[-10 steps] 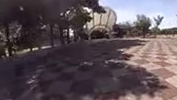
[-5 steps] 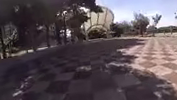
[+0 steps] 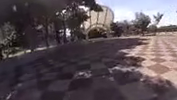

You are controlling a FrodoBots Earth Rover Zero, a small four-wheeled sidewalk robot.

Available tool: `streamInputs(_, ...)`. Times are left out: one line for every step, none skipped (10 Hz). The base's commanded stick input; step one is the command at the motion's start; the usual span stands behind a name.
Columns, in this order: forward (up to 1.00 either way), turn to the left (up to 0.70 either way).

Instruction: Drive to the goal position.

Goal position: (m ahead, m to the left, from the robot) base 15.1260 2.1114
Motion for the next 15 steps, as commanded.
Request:
streamInputs(0.7, 0.0)
streamInputs(0.7, 0.0)
streamInputs(0.7, 0.0)
streamInputs(0.7, 0.0)
streamInputs(0.7, 0.0)
streamInputs(0.7, 0.0)
streamInputs(0.7, 0.0)
streamInputs(0.7, 0.0)
streamInputs(0.7, 0.0)
streamInputs(0.7, 0.0)
streamInputs(0.7, 0.0)
streamInputs(0.7, 0.0)
streamInputs(0.7, 0.0)
streamInputs(0.7, 0.0)
streamInputs(0.7, 0.0)
